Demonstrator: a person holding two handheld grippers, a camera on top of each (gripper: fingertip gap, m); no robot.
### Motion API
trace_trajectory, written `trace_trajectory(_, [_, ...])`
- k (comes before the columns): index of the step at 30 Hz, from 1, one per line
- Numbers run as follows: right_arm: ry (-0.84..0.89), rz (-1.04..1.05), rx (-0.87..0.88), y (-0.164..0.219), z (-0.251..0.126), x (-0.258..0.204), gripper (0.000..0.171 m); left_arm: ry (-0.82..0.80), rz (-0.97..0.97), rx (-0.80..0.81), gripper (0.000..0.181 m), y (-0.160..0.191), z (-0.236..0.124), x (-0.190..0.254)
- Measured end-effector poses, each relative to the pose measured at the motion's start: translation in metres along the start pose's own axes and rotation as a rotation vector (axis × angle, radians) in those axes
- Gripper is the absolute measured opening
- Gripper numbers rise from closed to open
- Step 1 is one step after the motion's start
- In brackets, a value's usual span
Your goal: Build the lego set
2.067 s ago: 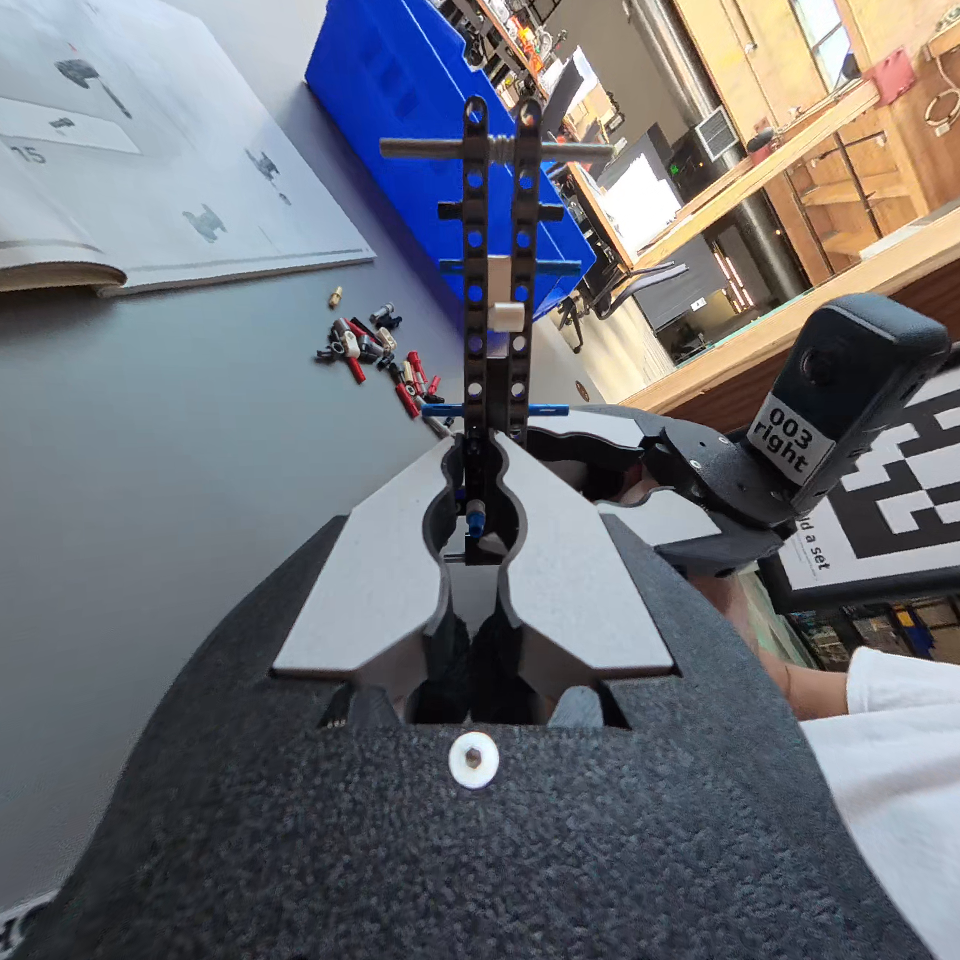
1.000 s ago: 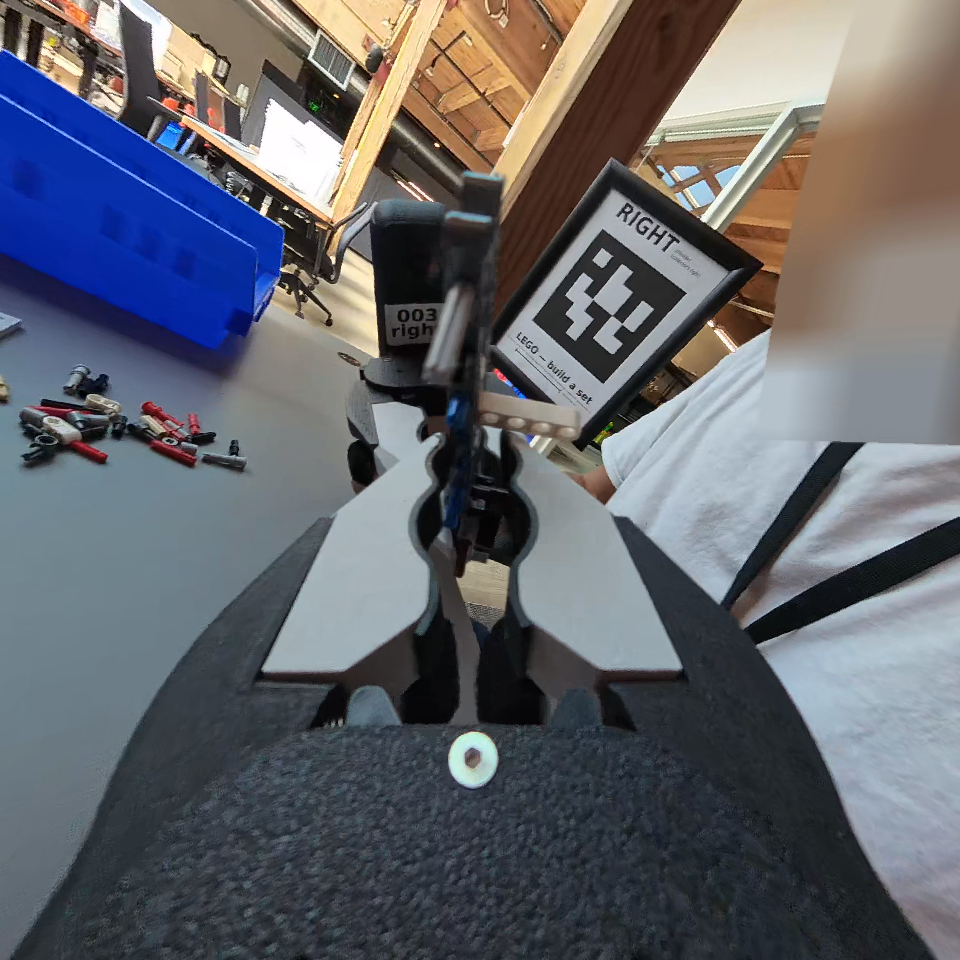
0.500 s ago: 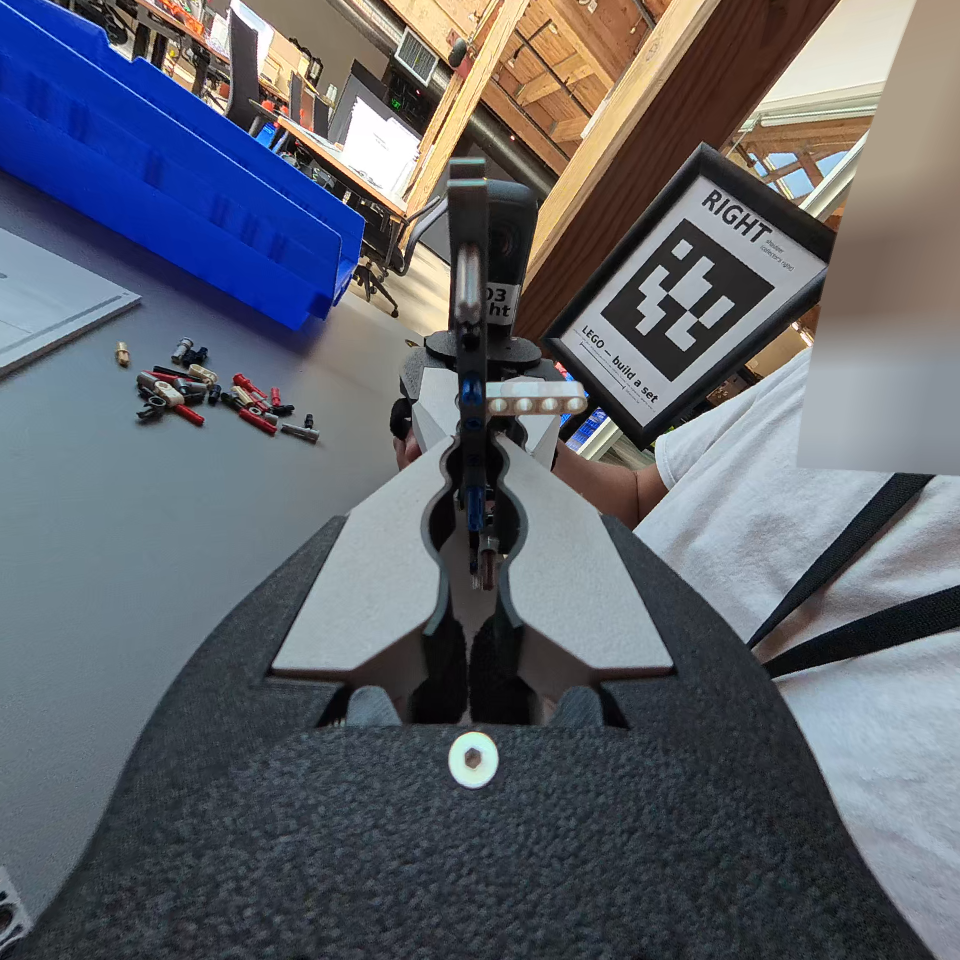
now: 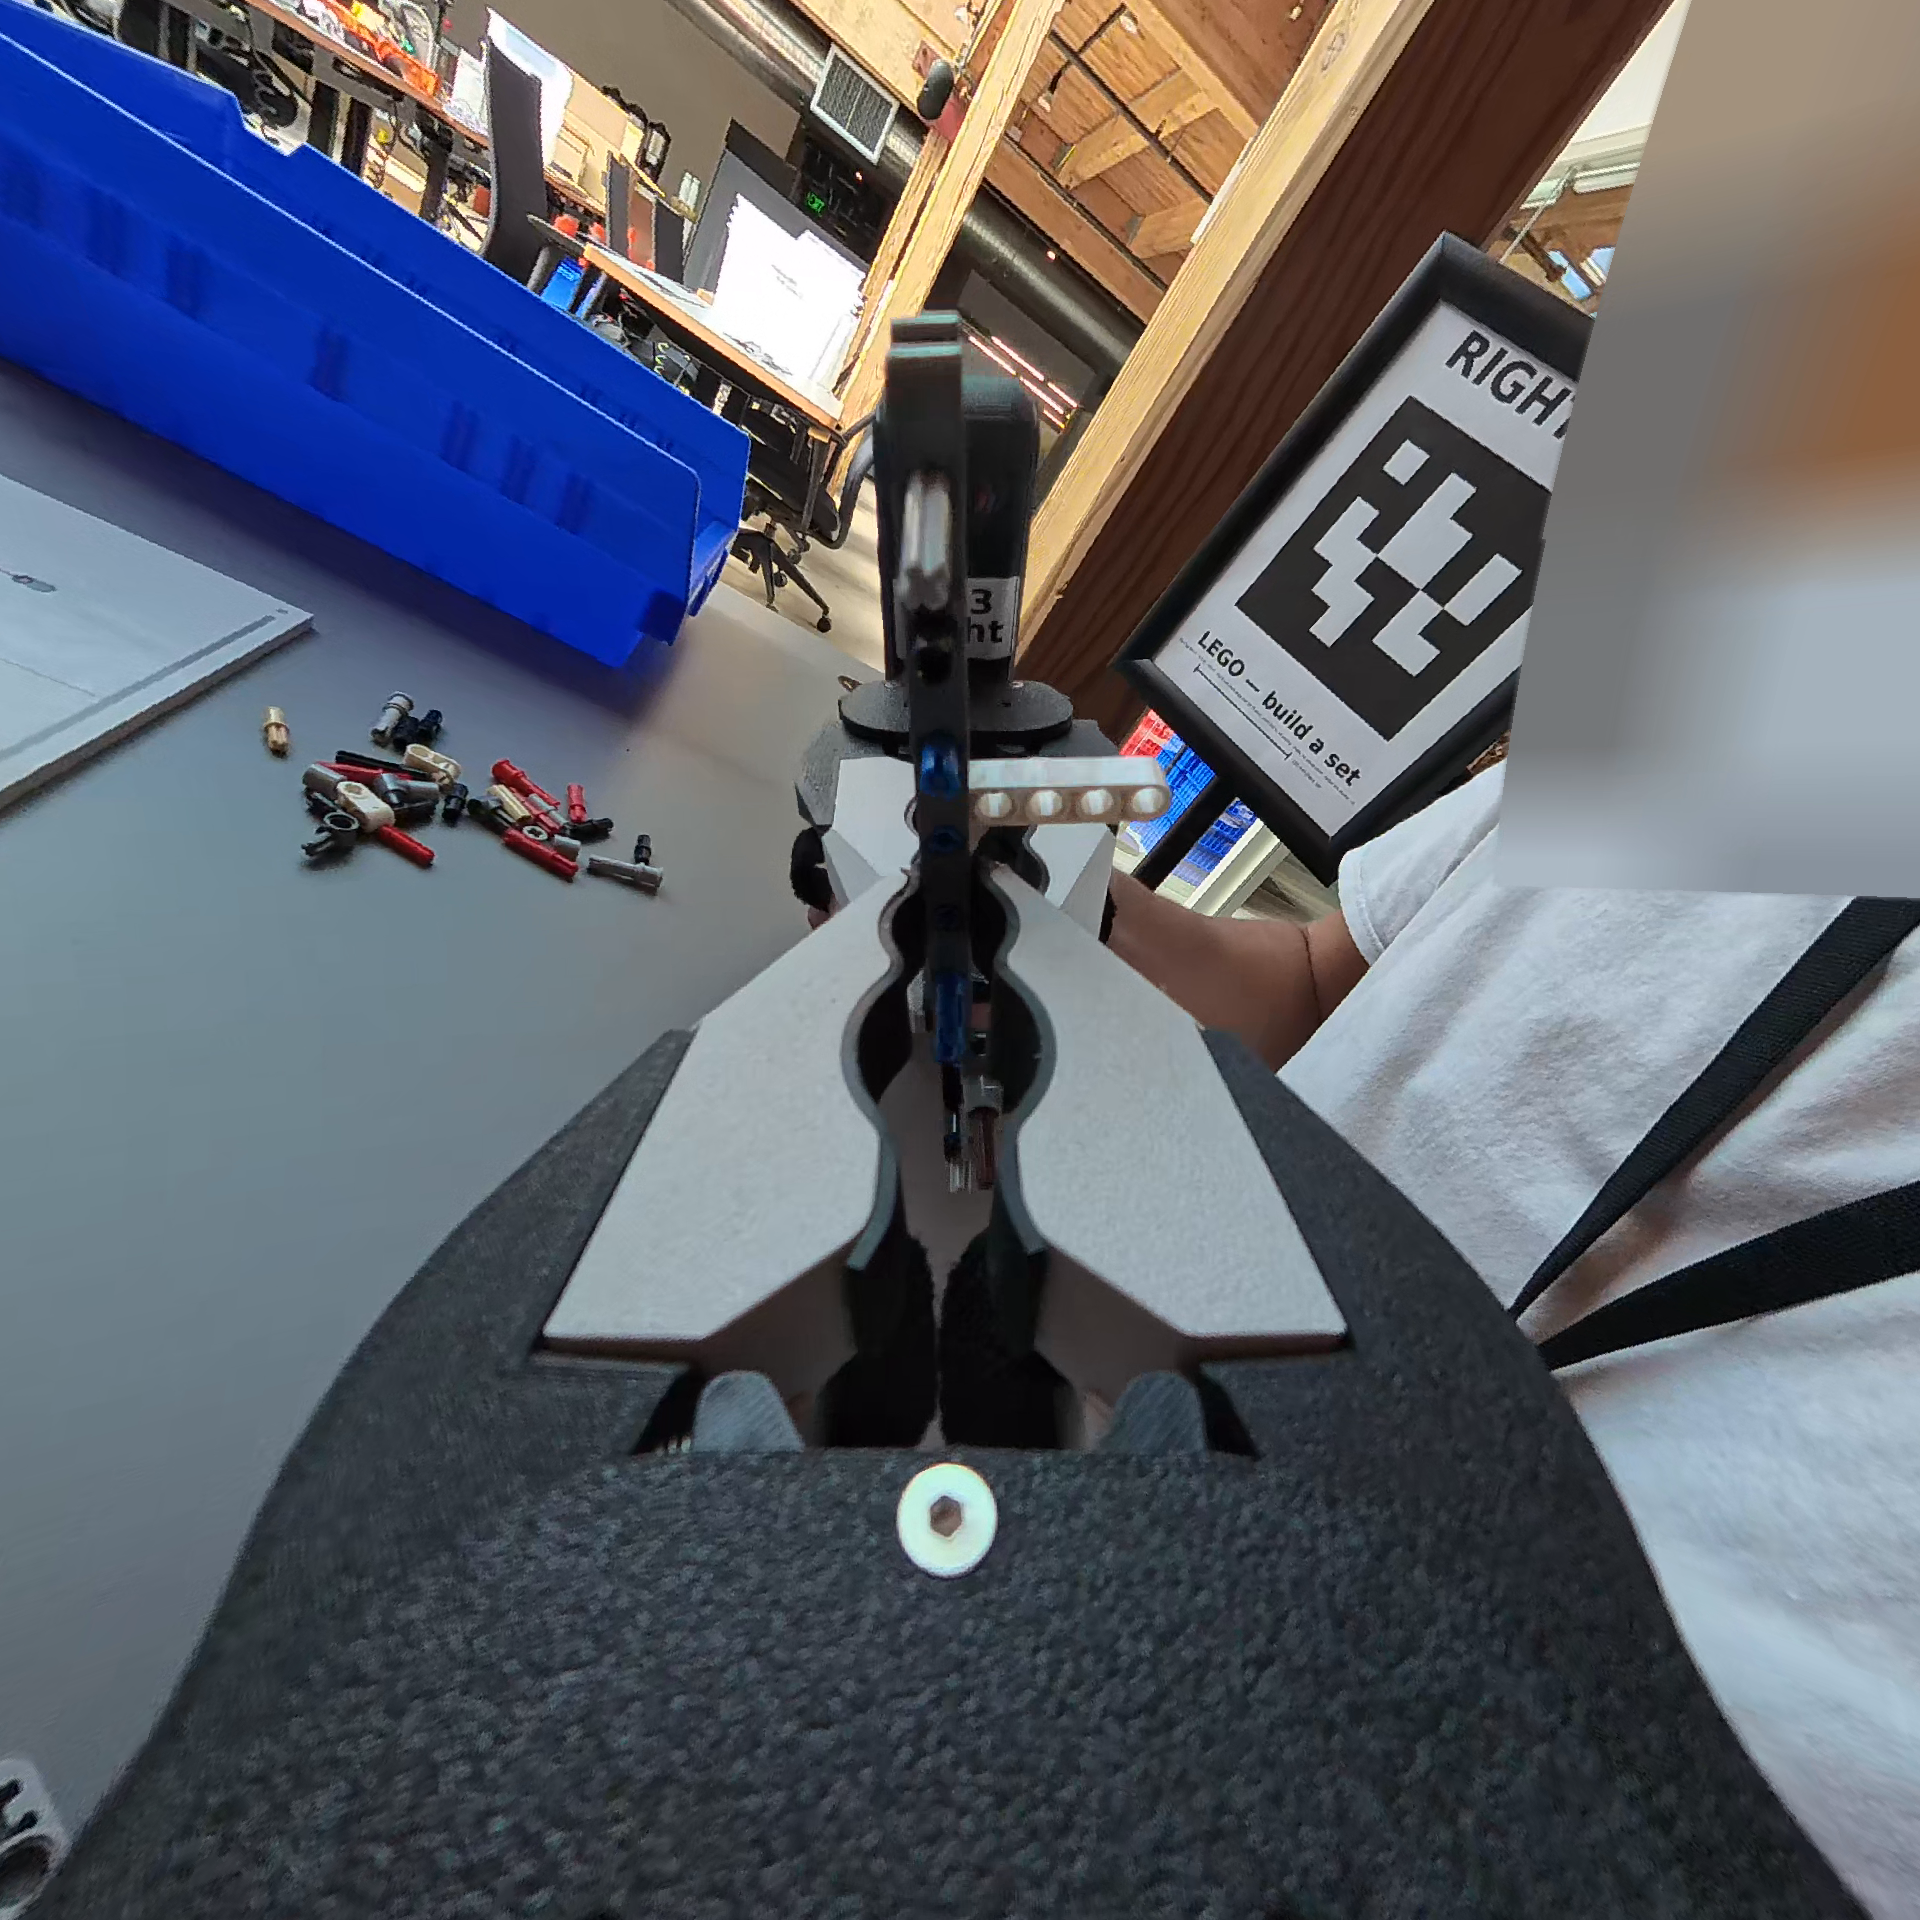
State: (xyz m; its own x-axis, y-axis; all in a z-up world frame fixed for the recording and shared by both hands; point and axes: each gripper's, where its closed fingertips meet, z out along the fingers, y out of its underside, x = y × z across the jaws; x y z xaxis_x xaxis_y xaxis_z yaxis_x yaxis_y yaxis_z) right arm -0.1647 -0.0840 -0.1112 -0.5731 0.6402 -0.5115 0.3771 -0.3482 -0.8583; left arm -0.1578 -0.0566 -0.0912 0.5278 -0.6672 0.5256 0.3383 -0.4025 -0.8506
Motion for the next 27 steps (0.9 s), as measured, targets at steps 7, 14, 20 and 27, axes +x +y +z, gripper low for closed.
trace_trajectory(7, [-0.039, 0.063, 0.005, 0.0016, -0.0012, -0.0002, 0.018, -0.013, 0.013, -0.004, 0.006, 0.0012, 0.0019, -0.0013])
trace_trajectory(14, [-0.006, 0.044, 0.027, -0.0015, -0.0007, 0.0039, 0.021, -0.058, 0.043, 0.011, 0.006, -0.0029, 0.0020, -0.0050])
trace_trajectory(20, [-0.012, 0.068, 0.019, 0.0001, -0.0002, 0.0047, 0.020, -0.061, 0.010, 0.030, 0.006, -0.0017, 0.0020, -0.0065])
trace_trajectory(27, [-0.059, 0.110, 0.009, 0.0010, -0.0025, 0.0010, 0.019, -0.068, 0.044, 0.023, 0.006, -0.0017, 0.0045, -0.0045])
